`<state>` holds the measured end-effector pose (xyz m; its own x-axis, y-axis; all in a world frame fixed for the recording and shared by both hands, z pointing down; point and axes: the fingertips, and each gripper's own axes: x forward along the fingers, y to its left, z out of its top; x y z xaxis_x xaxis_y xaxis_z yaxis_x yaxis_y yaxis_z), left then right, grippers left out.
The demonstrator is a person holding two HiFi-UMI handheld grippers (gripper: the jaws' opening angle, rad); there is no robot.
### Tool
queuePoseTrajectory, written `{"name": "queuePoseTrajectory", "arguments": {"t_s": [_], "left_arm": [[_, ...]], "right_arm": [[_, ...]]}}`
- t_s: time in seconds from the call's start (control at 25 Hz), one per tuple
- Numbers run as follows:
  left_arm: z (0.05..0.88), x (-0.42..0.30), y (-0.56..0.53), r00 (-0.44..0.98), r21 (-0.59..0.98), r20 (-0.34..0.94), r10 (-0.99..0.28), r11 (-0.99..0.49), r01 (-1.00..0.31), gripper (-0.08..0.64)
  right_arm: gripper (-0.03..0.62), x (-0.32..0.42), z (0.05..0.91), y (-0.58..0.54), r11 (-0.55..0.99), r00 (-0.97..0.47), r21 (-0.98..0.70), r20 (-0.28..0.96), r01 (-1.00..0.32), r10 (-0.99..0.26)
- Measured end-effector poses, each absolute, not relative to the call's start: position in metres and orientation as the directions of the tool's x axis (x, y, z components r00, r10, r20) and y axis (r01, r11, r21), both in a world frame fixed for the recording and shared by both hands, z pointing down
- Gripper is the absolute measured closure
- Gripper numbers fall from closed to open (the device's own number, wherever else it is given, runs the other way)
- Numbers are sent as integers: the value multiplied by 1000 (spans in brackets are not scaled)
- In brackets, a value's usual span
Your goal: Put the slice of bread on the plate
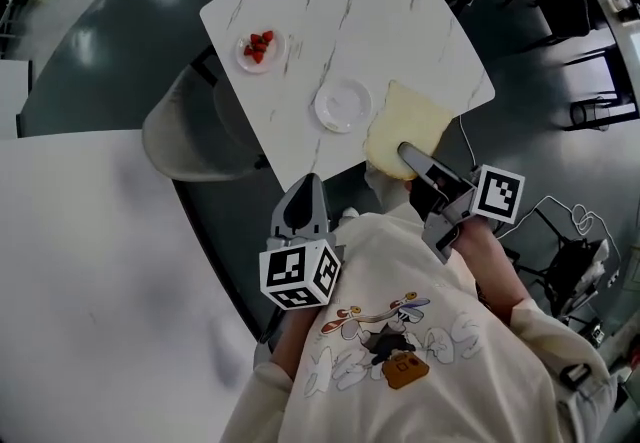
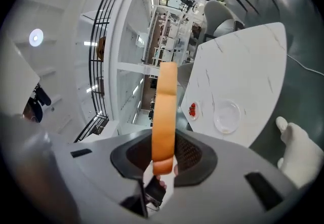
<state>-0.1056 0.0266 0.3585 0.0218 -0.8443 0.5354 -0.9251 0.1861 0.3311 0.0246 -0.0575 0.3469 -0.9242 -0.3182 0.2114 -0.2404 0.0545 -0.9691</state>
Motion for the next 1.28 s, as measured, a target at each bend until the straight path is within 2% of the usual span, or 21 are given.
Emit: {"name": "queuePoseTrajectory", "arguments": {"t_s": [0.28, 0.4, 0.64, 0.92, 1.28], "left_arm": [[372, -113, -31, -37, 307, 561, -827, 250, -918, 551], [384, -117, -39, -67, 302, 580, -812, 291, -908, 551], [399, -124, -41, -106, 297, 619, -778, 357, -886, 551], [432, -140, -40, -111, 304, 663, -741, 401, -864, 551], [488, -155, -52, -76, 312, 714, -696, 414, -855, 551]], "right_arm": [[499, 12, 364, -120, 119, -957, -961, 227, -251, -180], [499, 3, 383, -130, 80, -963, -964, 244, -254, -113], [499, -2, 403, -144, 113, -933, -927, 360, -358, 2], [499, -41, 424, -154, 186, -926, -928, 350, -322, 144], [499, -68, 521, -144, 243, -800, -851, 523, -466, 296]]}}
